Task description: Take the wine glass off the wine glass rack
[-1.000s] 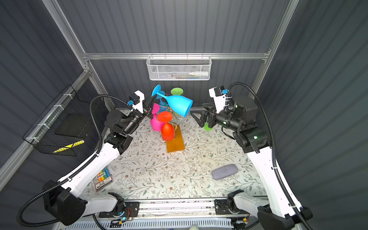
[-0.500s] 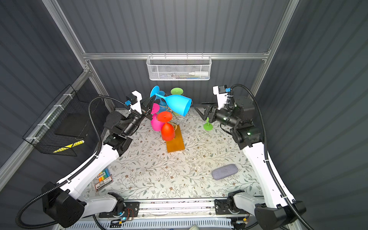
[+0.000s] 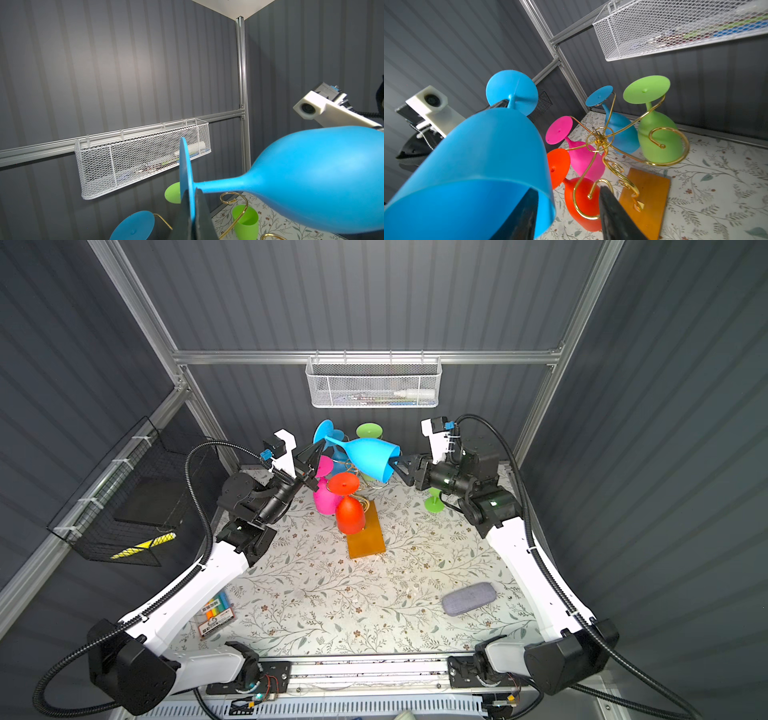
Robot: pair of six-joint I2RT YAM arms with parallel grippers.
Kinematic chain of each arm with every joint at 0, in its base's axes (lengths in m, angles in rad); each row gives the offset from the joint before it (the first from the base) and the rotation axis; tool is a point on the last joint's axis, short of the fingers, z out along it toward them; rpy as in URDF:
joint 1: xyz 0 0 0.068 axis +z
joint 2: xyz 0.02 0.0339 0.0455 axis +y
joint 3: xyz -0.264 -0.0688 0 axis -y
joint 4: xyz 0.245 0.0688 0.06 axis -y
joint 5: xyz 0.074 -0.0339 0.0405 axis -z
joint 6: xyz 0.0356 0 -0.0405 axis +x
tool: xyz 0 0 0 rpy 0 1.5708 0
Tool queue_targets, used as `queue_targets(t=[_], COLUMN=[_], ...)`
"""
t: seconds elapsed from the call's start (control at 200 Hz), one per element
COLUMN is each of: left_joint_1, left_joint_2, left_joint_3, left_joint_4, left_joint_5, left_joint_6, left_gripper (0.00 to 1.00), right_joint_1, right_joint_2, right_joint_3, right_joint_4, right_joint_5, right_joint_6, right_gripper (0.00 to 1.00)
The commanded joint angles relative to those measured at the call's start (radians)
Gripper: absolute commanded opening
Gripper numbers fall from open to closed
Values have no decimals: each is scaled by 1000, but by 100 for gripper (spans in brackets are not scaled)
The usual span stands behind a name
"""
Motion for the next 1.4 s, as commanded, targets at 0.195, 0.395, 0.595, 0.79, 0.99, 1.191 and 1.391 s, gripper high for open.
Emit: queue_targets(t=[0.195,0.395,0.595,0.79,0.99,1.191,1.391], left_joint_1=[0,0,0,0,0,0,2], left_joint_2=[-11,-11,-21,-29,-81,-151,-287], left_joint_3=[-9,-11,-24,-27,-54,-49,-178], left_joint_4=[52,55,55,52,49,-93,-124], left_joint_5=[-4,-8,-11,-15,-101,-220,-494], left_joint_6=[-16,-17,-13,-4,44,169,297], left_gripper=[0,0,0,36,77,87,95], right_joint_1=[18,20,20,15,-117,-216,-236], right_joint_2=[30,34,32,10,-71,-172,-311], right_joint_3=[53,56,73,68,46,93,101], right_joint_4=[80,92,79,95,139,-137,-451], right_joint_5=[-18,-29,-25,-15,-45,96,285], right_joint_6=[32,45,42,56,119,-2,-134], right_gripper=[25,11,0,0,0,0,0])
